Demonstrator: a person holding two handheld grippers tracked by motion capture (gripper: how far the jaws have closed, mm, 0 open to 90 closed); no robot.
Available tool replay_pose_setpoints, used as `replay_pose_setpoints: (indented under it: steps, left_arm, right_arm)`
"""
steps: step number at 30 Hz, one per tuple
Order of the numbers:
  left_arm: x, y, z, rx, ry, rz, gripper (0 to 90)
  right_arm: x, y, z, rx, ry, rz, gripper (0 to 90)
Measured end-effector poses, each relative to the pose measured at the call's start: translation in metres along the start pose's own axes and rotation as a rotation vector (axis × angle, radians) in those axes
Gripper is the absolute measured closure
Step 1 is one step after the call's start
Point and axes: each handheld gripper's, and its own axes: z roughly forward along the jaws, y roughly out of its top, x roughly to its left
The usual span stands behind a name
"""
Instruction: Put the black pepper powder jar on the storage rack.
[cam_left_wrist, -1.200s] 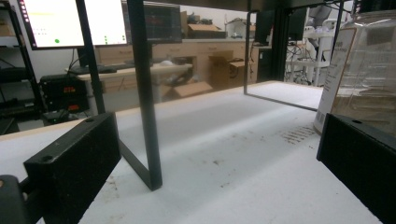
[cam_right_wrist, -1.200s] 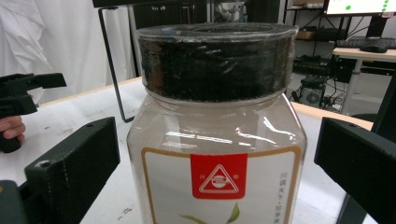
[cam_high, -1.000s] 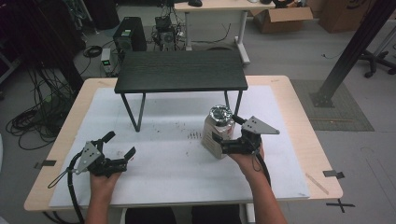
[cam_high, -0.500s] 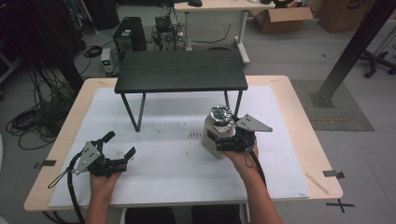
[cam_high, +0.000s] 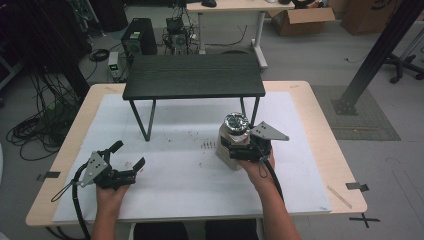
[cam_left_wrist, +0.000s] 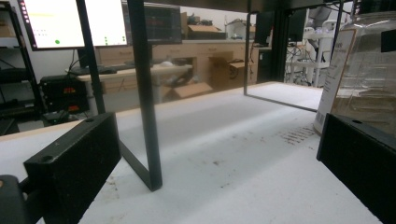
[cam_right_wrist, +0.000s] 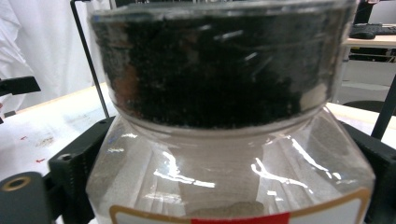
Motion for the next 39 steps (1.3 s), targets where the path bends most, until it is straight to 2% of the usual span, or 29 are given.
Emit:
replay_pose_setpoints:
  steps: [12,14,19,25,39]
  left_arm:
    - [0.0001,0.0,0.0,0.0,-0.001,-0.001,0.2]
    - [0.0001,0.0,0.0,0.001,0.0,-0.001,0.2]
    - [0.0001,0.0,0.0,0.001,0.0,-0.001,0.2]
    - [0.0001,0.0,0.0,0.001,0.0,-0.001,0.2]
    - [0.0001,0.0,-0.0001,0.0,0.0,0.0,0.2]
  right_arm:
    - [-0.0005,-0.0008,0.0004,-0.017,-0.004,-0.004,15.4]
    - [-0.0001,-0.0007,0.0005,-0.019,0.008,-0.014,19.0]
    - [0.0008,-0.0013,0.0006,-0.023,-0.003,-0.026,20.1]
    - [0.0022,0.0006,-0.0004,-0.012,-0.013,-0.062,21.9]
    - [0.0009,0.0018,-0.0015,-0.001,0.008,-0.068,23.0]
